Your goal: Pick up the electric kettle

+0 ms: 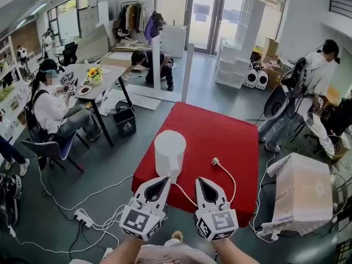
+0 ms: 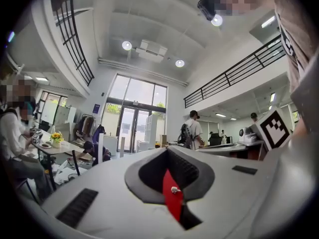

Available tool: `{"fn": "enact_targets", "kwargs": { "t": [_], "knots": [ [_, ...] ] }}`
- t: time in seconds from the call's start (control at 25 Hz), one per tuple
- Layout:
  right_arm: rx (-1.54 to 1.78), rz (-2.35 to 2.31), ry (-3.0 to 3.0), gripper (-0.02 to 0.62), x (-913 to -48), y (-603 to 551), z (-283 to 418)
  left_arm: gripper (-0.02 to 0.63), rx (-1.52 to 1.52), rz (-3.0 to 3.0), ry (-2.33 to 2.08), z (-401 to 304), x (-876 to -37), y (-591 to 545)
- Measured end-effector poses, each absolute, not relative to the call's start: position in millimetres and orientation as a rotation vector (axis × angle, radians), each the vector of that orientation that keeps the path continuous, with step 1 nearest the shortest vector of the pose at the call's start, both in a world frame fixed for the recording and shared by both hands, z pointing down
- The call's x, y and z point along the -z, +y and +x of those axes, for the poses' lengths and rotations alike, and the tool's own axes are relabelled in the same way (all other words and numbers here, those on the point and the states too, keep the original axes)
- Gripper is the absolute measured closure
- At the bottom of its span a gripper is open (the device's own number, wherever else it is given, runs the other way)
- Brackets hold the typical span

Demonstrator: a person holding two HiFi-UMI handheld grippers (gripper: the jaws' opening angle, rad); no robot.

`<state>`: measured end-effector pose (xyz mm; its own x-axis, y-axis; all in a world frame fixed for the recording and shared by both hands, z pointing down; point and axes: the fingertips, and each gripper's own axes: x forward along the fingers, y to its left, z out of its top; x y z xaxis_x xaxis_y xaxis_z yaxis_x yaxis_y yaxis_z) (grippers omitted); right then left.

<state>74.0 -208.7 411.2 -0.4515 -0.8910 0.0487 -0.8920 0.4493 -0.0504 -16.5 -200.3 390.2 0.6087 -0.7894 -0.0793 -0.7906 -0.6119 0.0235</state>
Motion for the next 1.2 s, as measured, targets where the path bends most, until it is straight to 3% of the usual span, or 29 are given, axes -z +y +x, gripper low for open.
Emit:
{"fn": "enact_targets", "kwargs": {
  "t": [0.64, 0.88, 0.92, 1.0, 1.2],
  "knots": [
    [-0.131, 1.555, -2.729, 0.583, -413, -263, 79, 0.618, -0.086, -2.795, 1.346, -1, -389, -239],
    [-0.114, 1.573, -2.724, 0.583, -409, -273, 80, 0.581, -0.077, -2.866, 1.236, 7, -394, -242],
    [-0.113, 1.573, -2.725, 0.583, -409, -274, 79, 0.559, -0.073, -2.873, 1.239, 6, -395, -244],
    [-0.107, 1.569, -2.73, 0.583, -409, -277, 77, 0.442, -0.086, -2.87, 1.239, 5, -395, -249],
    [-0.09, 1.553, -2.74, 0.583, -410, -284, 69, 0.393, -0.067, -2.889, 1.233, -2, -402, -259]
  ]
}}
